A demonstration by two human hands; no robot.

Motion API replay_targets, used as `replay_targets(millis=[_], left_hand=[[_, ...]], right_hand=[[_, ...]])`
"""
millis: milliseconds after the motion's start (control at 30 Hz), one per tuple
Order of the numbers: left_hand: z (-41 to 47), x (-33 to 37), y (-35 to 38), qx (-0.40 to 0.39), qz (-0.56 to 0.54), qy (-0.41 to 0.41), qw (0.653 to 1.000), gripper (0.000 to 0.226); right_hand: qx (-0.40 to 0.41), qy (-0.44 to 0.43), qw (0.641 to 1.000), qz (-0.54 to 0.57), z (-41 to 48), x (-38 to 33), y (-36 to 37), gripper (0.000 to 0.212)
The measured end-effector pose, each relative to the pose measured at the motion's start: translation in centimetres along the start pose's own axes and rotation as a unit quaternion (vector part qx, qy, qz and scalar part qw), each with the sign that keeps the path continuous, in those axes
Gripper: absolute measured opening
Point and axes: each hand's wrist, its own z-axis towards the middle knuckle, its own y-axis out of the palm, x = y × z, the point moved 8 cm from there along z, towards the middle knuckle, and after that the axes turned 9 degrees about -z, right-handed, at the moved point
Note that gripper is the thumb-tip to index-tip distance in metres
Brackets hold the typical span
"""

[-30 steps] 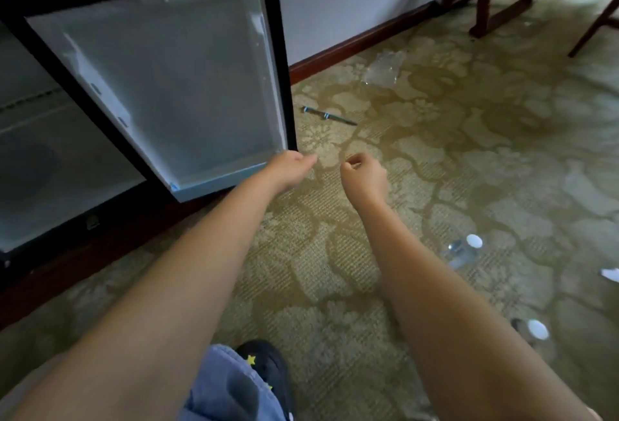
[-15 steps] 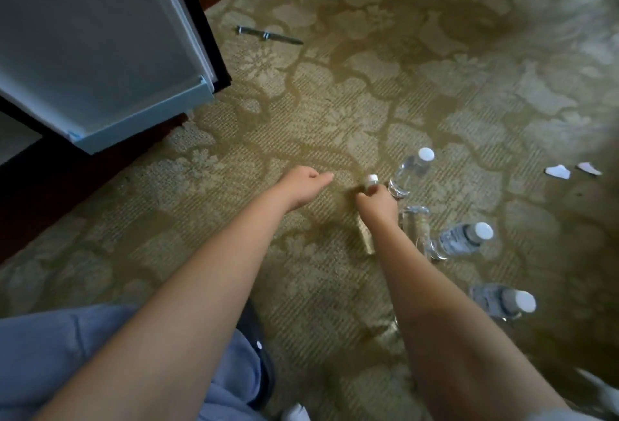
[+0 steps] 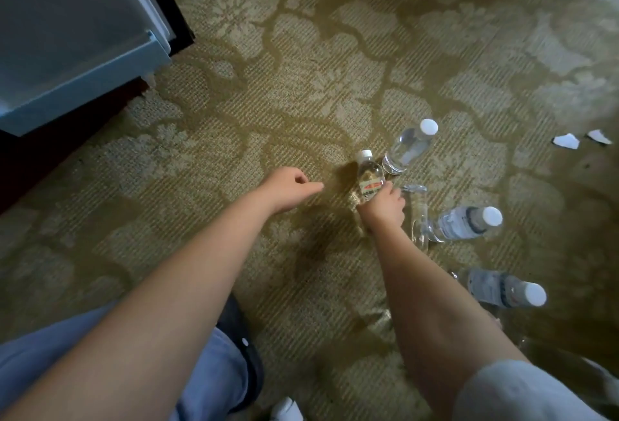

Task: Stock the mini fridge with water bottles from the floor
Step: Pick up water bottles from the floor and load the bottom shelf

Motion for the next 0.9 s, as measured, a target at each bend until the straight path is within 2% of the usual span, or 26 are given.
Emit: replay_targets(millis=[233, 333, 433, 500, 567, 633, 700, 900], left_hand=[[0.5, -0.7, -0.8, 0.011, 0.007, 0.004, 1.000, 0.037], [0.5, -1.1, -0.7, 0.009, 0.001, 0.001, 1.000, 0.037], [0.3, -1.2, -0.8, 0.014, -0.014, -0.002, 1.000, 0.040], [0.1, -1.0, -1.0, 0.022, -0.037, -0.004, 0.999, 0.037], [0.1, -0.7, -1.5, 0.037, -0.062, -0.004, 0.997, 0.024], [-0.3, -0.3, -2.2, 0.044, -0.090, -0.004, 0.995, 0.032], [-0.7, 0.0, -3.2, 0.059, -0.128, -0.012, 0.990, 0.054], [-2.2, 0.7, -6.5, 0.106, -0.264, -0.019, 0.959, 0.069]], right_hand=[[0.008, 0.004, 1.000, -0.012, 0.6, 0.1, 0.1, 0.071], [0.016, 0.010, 1.000, 0.017, 0.2, -0.2, -0.2, 0.074], [0.003, 0.017, 0.992, 0.126, -0.6, -1.1, 0.3, 0.072], [-0.044, 0.003, 0.965, 0.258, -1.5, -2.6, 1.0, 0.070], [-0.093, -0.036, 0.929, 0.357, -3.0, -4.7, 0.9, 0.067], [-0.126, -0.094, 0.905, 0.394, -4.8, -7.2, -0.3, 0.072], [-0.146, -0.149, 0.889, 0.407, -6.3, -9.6, -1.7, 0.076], [-0.149, -0.296, 0.873, 0.357, -11.2, -14.7, -5.4, 0.078]])
